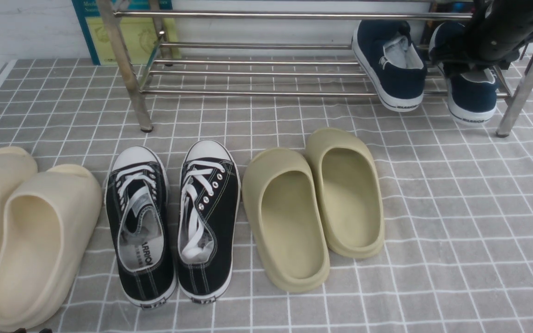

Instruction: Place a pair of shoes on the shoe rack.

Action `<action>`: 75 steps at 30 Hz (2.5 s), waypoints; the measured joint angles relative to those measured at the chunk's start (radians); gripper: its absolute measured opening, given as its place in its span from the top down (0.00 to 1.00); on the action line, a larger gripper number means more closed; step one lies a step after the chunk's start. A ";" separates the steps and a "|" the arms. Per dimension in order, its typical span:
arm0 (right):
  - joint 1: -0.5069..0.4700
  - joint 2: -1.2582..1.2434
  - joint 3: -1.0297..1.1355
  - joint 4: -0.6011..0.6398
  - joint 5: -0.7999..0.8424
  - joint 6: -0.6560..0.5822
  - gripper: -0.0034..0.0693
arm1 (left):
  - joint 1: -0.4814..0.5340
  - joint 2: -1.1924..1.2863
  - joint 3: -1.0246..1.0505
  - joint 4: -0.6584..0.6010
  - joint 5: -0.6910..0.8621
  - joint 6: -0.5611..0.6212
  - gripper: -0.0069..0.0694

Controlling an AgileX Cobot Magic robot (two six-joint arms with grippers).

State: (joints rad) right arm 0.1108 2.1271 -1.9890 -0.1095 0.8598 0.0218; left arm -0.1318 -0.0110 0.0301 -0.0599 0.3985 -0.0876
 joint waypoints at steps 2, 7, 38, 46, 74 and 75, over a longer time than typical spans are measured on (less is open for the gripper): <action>0.000 0.028 0.001 -0.002 -0.022 0.000 0.44 | 0.000 0.000 0.000 0.000 0.000 0.000 0.60; 0.000 0.079 0.003 -0.014 -0.062 0.000 0.64 | 0.000 0.000 0.000 0.000 0.000 0.000 0.60; 0.000 0.070 0.000 0.000 -0.188 -0.113 0.39 | 0.000 0.000 0.000 0.000 0.000 0.000 0.60; 0.000 0.003 0.000 0.010 -0.082 -0.110 0.17 | 0.000 0.000 0.000 0.000 0.000 0.000 0.60; 0.000 -0.676 0.692 0.049 -0.482 -0.057 0.96 | 0.000 0.000 0.000 0.000 0.000 0.003 0.60; 0.000 -0.755 0.755 0.047 -0.556 -0.057 0.96 | 0.000 0.000 0.000 0.000 0.000 0.003 0.60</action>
State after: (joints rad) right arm 0.1108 1.3725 -1.2340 -0.0627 0.3042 -0.0352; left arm -0.1318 -0.0110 0.0301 -0.0599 0.3985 -0.0845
